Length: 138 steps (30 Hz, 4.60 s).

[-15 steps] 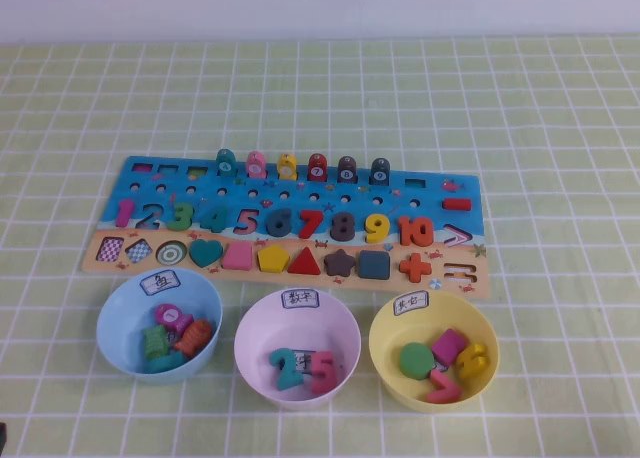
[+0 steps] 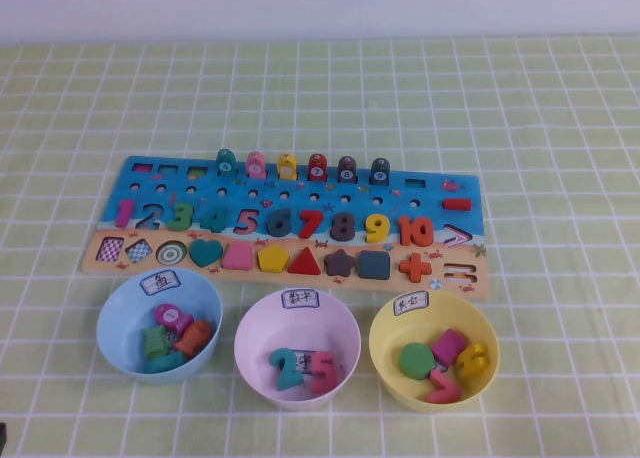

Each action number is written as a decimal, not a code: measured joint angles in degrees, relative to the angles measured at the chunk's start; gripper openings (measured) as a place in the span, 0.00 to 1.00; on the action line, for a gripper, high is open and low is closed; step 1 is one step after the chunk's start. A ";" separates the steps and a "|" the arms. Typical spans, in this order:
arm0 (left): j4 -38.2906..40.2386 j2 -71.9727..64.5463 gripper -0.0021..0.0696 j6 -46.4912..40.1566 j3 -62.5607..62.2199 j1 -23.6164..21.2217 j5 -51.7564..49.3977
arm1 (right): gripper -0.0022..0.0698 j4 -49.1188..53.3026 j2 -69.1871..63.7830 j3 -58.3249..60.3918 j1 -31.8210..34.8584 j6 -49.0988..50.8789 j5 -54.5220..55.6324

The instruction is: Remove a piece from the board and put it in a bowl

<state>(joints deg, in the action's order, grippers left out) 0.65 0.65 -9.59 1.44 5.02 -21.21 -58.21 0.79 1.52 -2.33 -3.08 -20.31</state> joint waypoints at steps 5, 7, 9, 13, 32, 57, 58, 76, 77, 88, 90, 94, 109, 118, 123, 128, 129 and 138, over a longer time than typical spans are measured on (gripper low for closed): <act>0.00 0.00 0.02 0.00 0.00 0.00 0.00 | 0.01 -13.21 0.00 0.00 0.00 0.00 1.47; 0.00 0.00 0.02 0.00 0.00 0.00 0.00 | 0.01 -12.65 0.00 0.00 0.00 0.00 1.47; 0.00 0.00 0.02 0.00 0.00 0.00 0.00 | 0.01 -10.50 0.00 0.00 0.00 0.00 1.47; 0.00 0.00 0.02 0.00 0.00 0.00 0.00 | 0.01 -8.97 0.00 0.00 0.00 0.00 1.47; 0.00 0.00 0.02 0.00 0.00 0.00 0.00 | 0.01 15.07 -30.70 -32.84 0.00 -16.73 -18.32; 0.00 0.00 0.02 0.00 0.00 0.00 -0.03 | 0.01 55.39 -91.25 -87.41 -11.89 -9.02 -50.32; 0.00 0.00 0.02 0.00 0.00 0.00 -0.03 | 0.01 55.80 -93.02 -89.14 -12.49 -8.62 -50.32; 0.00 0.00 0.02 0.00 0.00 0.00 -0.03 | 0.01 57.70 -116.51 -106.58 -23.95 -7.87 -50.32; 0.00 0.00 0.02 0.00 0.00 0.00 -0.03 | 0.01 57.70 -117.28 -107.14 -24.20 -7.87 -50.32; 0.00 0.00 0.02 0.00 0.00 0.00 -0.03 | 0.20 57.70 -122.45 -111.94 -25.49 -8.37 -50.32; 0.00 0.00 0.02 0.00 0.00 0.00 -0.03 | 0.35 57.59 -122.65 -111.96 -25.52 -7.47 -50.32; 0.00 0.00 0.02 0.00 0.00 0.00 -0.03 | 0.65 57.74 -124.14 -112.76 -25.52 -3.04 -50.32; 0.00 0.00 0.02 0.00 0.00 0.00 -0.13 | 0.70 58.97 -130.29 -120.70 -25.61 8.87 -50.32; 0.00 0.00 0.02 0.00 0.00 0.00 -0.13 | 0.70 57.89 -131.94 -120.70 -25.61 9.25 -50.32; 0.00 0.00 0.02 0.00 0.00 0.00 -0.13 | 0.70 57.81 -132.62 -120.73 -25.61 9.25 -50.32; 0.00 0.00 0.02 0.00 0.00 0.00 -0.13 | 0.70 57.81 -132.97 -120.73 -25.61 9.25 -50.32; 0.00 0.00 0.02 0.00 0.00 0.00 -0.13 | 0.70 57.81 -133.25 -120.73 -25.61 9.25 -50.32; -2.21 0.00 0.02 0.00 0.00 0.00 -0.13 | 0.70 57.81 -133.90 -120.73 -25.61 9.25 -50.32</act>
<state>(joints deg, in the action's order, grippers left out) -1.55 0.65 -9.59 1.44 5.02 -21.35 -0.40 -133.10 -119.22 -27.94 6.18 -70.63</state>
